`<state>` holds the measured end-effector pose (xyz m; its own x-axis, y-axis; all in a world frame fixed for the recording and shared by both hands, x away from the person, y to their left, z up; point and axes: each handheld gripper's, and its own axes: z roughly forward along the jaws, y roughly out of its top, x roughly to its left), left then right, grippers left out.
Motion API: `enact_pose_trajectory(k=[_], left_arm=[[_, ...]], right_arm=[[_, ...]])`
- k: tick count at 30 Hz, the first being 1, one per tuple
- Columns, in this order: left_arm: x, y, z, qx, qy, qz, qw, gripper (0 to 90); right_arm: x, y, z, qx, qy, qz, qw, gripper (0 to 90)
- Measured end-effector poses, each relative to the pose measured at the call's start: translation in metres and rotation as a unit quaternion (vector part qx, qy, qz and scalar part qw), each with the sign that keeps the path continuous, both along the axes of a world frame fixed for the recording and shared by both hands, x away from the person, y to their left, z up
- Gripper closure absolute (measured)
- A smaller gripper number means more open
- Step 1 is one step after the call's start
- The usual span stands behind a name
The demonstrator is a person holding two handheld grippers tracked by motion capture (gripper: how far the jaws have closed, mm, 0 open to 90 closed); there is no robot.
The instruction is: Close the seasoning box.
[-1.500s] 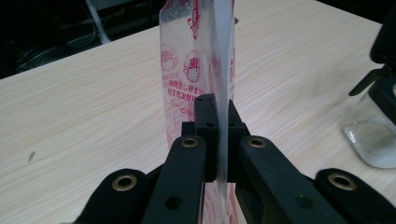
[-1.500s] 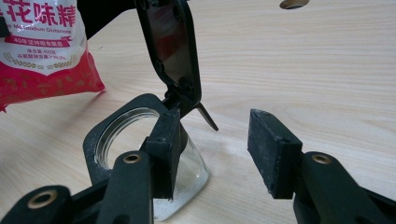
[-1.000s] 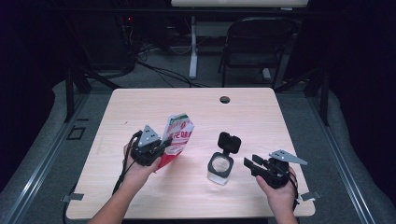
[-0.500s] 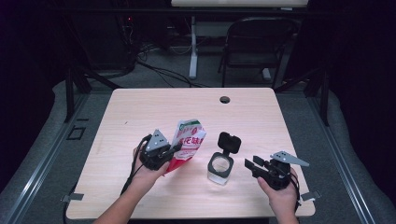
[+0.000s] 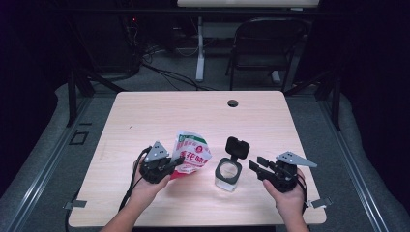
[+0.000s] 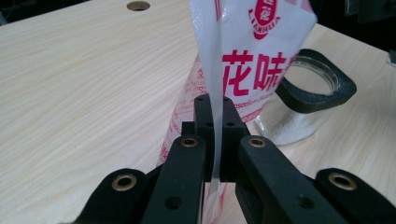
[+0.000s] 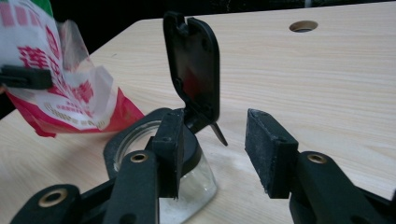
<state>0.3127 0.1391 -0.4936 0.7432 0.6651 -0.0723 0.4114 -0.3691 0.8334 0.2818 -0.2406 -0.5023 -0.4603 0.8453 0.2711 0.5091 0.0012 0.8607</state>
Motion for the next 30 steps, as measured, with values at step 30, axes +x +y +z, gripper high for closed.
enact_pose_trajectory(k=[30], left_arm=[[-0.01,-0.007,-0.027,0.023,0.041,-0.013,0.9988,90.0]], right_arm=[[0.002,0.062,0.026,-0.001,-0.009,0.131,0.9914,55.7]])
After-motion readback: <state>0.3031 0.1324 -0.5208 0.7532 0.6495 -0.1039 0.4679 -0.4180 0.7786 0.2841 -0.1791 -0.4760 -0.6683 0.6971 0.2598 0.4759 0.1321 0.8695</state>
